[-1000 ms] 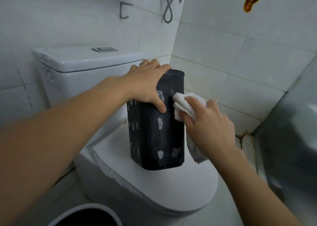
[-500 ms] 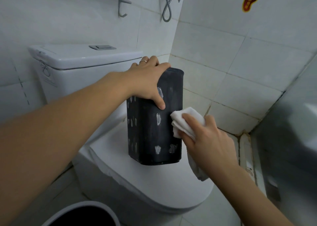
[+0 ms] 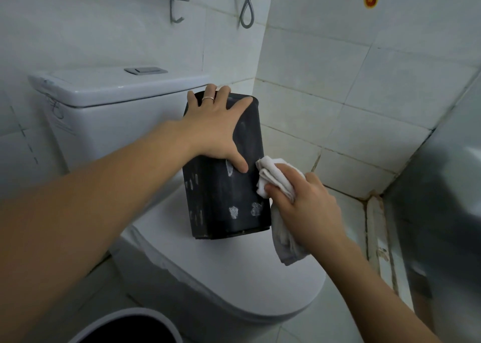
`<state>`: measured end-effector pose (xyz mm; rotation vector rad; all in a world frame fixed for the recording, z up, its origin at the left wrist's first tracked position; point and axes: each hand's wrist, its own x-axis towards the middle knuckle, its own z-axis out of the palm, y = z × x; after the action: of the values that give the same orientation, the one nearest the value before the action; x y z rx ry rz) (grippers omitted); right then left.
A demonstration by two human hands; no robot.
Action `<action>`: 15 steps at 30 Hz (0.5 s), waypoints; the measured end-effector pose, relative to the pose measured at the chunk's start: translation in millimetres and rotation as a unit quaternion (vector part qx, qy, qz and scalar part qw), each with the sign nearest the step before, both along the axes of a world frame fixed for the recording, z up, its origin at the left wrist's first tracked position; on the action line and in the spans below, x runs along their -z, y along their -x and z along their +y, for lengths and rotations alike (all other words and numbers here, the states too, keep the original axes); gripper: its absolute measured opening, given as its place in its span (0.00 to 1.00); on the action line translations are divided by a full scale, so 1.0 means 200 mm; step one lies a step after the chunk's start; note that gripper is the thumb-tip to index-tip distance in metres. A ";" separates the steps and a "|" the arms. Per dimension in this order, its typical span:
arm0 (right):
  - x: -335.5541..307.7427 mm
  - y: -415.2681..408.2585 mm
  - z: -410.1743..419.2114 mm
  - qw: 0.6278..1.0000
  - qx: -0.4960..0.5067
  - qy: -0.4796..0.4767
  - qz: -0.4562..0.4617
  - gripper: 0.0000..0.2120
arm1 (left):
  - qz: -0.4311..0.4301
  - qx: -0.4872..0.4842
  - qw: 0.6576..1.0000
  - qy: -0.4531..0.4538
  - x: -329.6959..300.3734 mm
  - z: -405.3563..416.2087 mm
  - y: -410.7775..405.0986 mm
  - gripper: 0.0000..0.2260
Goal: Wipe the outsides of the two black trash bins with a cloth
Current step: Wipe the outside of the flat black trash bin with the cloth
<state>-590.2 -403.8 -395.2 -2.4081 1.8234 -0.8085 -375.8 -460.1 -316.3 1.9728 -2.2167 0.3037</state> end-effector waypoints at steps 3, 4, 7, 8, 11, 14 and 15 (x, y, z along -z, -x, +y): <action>-0.02 0.02 0.05 0.999 -0.005 0.010 0.043 0.17 | 0.020 -0.007 1.000 -0.014 0.00 -0.01 -0.04 0.64; -0.02 0.03 0.07 0.998 -0.006 0.010 0.062 0.17 | 0.026 -0.010 0.999 -0.022 0.00 -0.01 -0.06 0.64; -0.01 0.03 0.13 0.992 -0.008 0.013 0.123 0.17 | 0.034 -0.010 0.999 -0.030 0.00 -0.01 -0.09 0.64; -0.01 0.02 0.13 0.991 -0.008 0.017 0.131 0.17 | 0.035 -0.008 0.999 -0.030 0.00 -0.01 -0.10 0.64; -0.05 -0.04 0.08 0.991 -0.006 0.043 0.127 0.17 | 0.030 0.003 0.999 -0.020 0.01 -0.01 -0.09 0.64; -0.07 -0.08 0.05 0.993 0.005 0.056 0.106 0.16 | 0.020 0.005 1.000 -0.012 0.01 -0.01 -0.09 0.64; -0.07 -0.09 0.05 0.993 0.004 0.053 0.102 0.16 | 0.022 0.002 1.000 -0.016 0.01 -0.01 -0.09 0.64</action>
<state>-572.6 -393.4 -381.6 -2.6389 1.9055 -0.6995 -356.9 -462.3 -317.6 1.9707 -2.2120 0.2220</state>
